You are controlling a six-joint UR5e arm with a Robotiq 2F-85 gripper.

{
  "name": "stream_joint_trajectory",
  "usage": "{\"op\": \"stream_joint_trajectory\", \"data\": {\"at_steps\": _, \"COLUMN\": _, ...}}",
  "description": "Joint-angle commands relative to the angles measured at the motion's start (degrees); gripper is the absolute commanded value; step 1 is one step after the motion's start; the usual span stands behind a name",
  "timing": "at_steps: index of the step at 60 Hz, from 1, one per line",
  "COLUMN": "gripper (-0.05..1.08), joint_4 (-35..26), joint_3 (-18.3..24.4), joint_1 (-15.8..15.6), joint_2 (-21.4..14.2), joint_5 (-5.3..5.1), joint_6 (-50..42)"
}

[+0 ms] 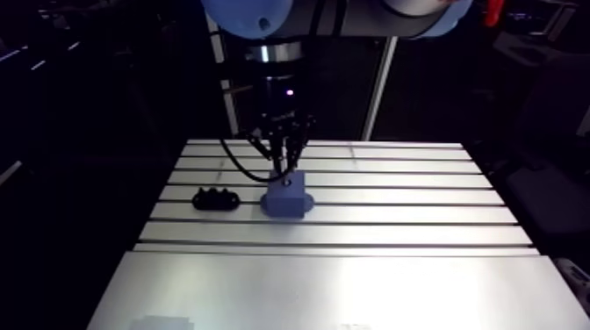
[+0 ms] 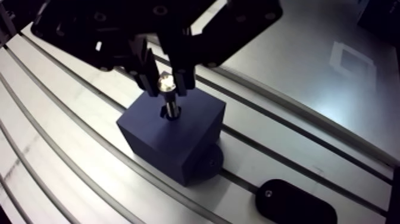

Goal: Pick up the M10 bolt and insert it into the hex recess until seated.

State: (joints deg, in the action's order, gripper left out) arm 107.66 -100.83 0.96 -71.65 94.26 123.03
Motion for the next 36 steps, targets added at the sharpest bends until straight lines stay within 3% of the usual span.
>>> {"op": "stream_joint_trajectory", "data": {"at_steps": 1, "gripper": 1.08, "joint_4": 0.1, "joint_3": 0.2, "joint_1": 0.0, "joint_2": 0.2, "joint_5": 0.00, "joint_6": 0.1}}
{"op": "stream_joint_trajectory", "data": {"at_steps": 36, "gripper": 1.08, "joint_4": 0.1, "joint_3": 0.2, "joint_1": 0.3, "joint_2": 0.6, "joint_5": 0.00, "joint_6": 0.0}}
